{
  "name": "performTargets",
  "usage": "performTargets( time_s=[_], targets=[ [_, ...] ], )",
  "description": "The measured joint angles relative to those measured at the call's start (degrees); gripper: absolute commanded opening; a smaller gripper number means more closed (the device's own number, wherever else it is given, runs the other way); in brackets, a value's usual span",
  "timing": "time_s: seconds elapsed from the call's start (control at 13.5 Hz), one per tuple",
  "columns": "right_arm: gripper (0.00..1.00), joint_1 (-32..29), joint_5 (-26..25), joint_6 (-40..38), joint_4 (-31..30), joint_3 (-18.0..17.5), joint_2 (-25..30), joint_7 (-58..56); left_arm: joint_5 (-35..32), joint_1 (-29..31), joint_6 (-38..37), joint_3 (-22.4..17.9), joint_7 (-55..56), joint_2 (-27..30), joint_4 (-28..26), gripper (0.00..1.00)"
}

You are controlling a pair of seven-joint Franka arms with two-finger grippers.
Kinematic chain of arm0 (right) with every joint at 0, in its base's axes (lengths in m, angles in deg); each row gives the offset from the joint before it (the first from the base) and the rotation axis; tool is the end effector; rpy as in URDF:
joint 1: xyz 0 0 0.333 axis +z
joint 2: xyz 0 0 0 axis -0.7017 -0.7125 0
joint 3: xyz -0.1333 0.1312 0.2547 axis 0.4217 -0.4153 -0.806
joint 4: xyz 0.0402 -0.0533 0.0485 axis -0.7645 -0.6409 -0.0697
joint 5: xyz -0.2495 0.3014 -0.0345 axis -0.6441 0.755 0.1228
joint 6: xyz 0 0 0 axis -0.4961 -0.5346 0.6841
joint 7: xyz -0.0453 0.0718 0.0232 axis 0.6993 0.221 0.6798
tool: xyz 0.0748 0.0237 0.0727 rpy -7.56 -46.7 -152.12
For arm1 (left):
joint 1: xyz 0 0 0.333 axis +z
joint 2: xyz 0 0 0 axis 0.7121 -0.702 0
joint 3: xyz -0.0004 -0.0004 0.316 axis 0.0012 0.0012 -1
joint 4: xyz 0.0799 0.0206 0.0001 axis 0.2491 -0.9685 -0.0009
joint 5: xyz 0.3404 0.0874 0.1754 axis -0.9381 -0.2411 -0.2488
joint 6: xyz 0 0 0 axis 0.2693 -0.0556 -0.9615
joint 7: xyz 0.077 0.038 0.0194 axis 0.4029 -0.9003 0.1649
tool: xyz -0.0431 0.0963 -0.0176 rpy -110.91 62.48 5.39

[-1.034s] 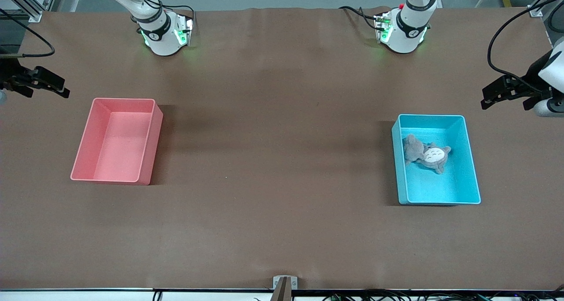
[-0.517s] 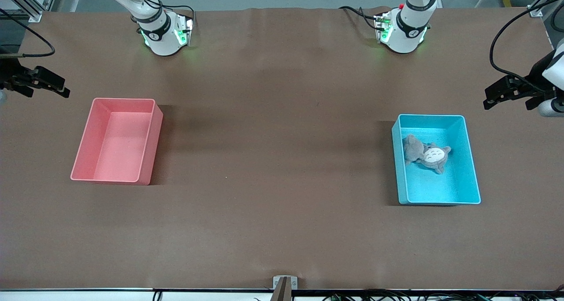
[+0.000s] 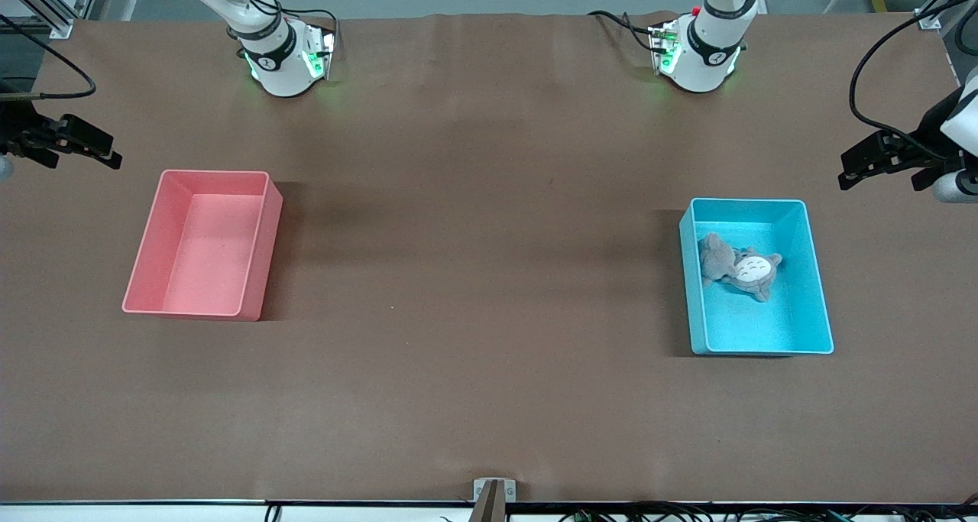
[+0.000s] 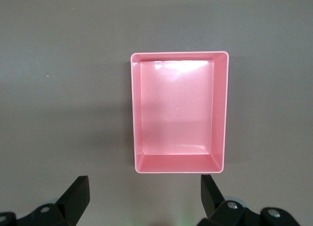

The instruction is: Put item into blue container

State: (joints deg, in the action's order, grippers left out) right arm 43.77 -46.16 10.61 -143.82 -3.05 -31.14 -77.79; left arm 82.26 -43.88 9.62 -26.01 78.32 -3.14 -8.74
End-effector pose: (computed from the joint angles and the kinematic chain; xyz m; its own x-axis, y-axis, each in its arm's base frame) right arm 0.5215 -0.0399 0.6141 0.9978 -0.0457 -0.0475 -0.0473 -0.9983 -0.0327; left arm 0.5672 -0.0311 0.6375 0.9993 -0.0353 0.0093 -0.0353 -0.9993 -0.0082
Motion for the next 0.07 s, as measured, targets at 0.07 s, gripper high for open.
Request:
performTargets(
  time_s=[0.07],
  targets=[
    [1.0,0.0,0.0,0.1,0.0,0.0,0.0,0.0,0.0,0.0,0.0,0.0,0.0,0.0,0.0,1.0]
  ],
)
